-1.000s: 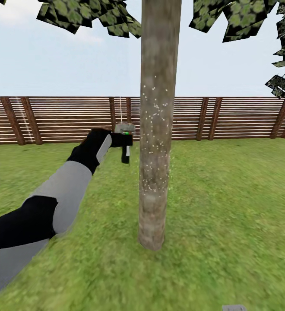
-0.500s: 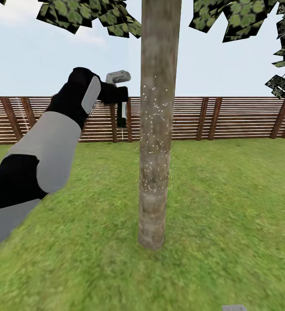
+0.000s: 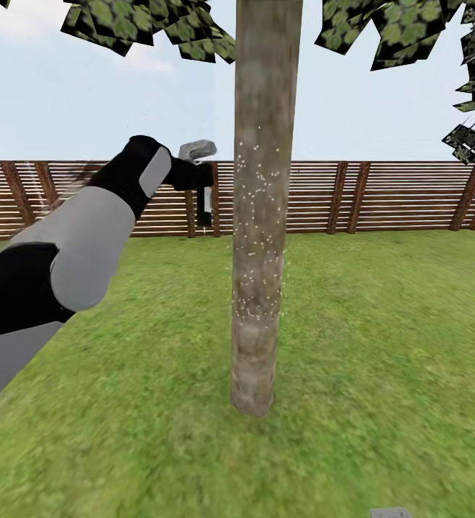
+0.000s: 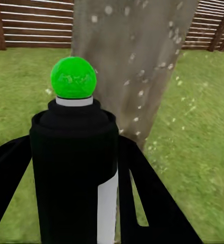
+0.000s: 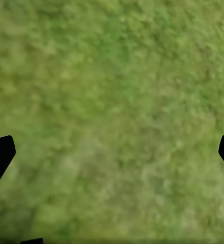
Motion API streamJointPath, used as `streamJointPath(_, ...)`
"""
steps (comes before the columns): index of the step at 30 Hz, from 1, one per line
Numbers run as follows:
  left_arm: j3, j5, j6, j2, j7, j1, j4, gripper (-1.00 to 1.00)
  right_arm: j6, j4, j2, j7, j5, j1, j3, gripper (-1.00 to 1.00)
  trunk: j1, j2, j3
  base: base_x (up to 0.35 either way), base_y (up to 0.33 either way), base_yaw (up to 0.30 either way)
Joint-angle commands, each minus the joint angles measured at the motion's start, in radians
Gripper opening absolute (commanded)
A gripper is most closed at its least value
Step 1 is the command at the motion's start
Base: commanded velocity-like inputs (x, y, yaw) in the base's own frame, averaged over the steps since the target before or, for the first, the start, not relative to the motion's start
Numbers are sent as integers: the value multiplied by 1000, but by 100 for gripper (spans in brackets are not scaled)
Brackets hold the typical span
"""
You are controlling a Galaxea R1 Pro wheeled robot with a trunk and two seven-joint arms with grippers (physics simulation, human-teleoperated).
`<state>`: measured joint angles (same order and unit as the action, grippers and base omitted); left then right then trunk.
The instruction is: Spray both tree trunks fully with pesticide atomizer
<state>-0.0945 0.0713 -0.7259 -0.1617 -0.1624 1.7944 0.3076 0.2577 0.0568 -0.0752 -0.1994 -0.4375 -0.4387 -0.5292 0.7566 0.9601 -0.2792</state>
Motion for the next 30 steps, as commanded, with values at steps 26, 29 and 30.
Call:
streamJointPath(26, 4, -102, 810, -13, -8, -795, -279, -100, 8, -1, 17, 0, 0, 0, 0, 100, 0, 0, 0, 0, 0, 0)
streamJointPath(29, 4, -127, 874, -13, -24, -829, -279, -100, 8, -1, 38, 0, 0, 0, 0, 100, 0, 0, 0, 2, 4, 0)
streamJointPath(30, 4, -129, 896, -13, -27, -839, -279, -100, 8, -1, 45, 0, 0, 0, 0, 100, 0, 0, 0, 54, 82, 0)
